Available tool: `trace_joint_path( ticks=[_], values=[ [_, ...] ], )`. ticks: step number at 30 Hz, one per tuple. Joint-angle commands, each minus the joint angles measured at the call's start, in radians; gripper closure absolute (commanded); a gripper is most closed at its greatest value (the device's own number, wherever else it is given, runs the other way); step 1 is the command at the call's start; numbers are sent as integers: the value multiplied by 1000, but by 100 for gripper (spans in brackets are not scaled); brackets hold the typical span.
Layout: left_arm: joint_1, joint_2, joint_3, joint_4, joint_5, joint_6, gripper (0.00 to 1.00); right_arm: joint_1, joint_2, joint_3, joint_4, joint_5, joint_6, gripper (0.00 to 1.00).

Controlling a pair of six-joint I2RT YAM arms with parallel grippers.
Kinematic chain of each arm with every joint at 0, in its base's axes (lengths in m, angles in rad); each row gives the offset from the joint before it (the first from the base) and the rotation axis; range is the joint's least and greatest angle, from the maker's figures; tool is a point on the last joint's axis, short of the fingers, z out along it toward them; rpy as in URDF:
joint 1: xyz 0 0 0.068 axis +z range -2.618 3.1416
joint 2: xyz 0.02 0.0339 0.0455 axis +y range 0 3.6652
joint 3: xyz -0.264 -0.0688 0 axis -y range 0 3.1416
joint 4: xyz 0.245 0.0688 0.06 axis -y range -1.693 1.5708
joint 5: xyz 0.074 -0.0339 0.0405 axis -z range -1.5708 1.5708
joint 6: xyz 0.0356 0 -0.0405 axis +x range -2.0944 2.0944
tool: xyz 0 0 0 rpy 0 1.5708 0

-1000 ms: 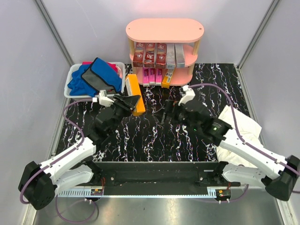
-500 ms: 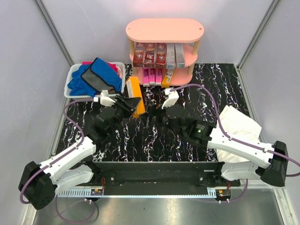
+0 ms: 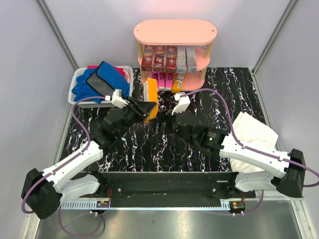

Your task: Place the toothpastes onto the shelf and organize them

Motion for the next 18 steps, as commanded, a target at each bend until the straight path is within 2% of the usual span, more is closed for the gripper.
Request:
trace_joint_path(
  ticks=[1, 6, 7, 10, 18],
  values=[
    [-31, 9, 55, 52, 35, 15, 63, 6, -12, 10, 68, 33, -30, 12],
    [-57, 12, 61, 52, 10, 14, 63, 6, 2, 11, 82, 16, -25, 13],
    [-63, 8, 61, 37, 3, 18, 63, 6, 2, 10, 80, 20, -25, 19],
    [-69, -7, 53, 57, -10, 25, 63, 6, 2, 5, 80, 36, -28, 24],
    [-86, -26, 55, 92, 32, 26, 63, 5, 43, 10, 83, 53, -27, 26]
  ],
)
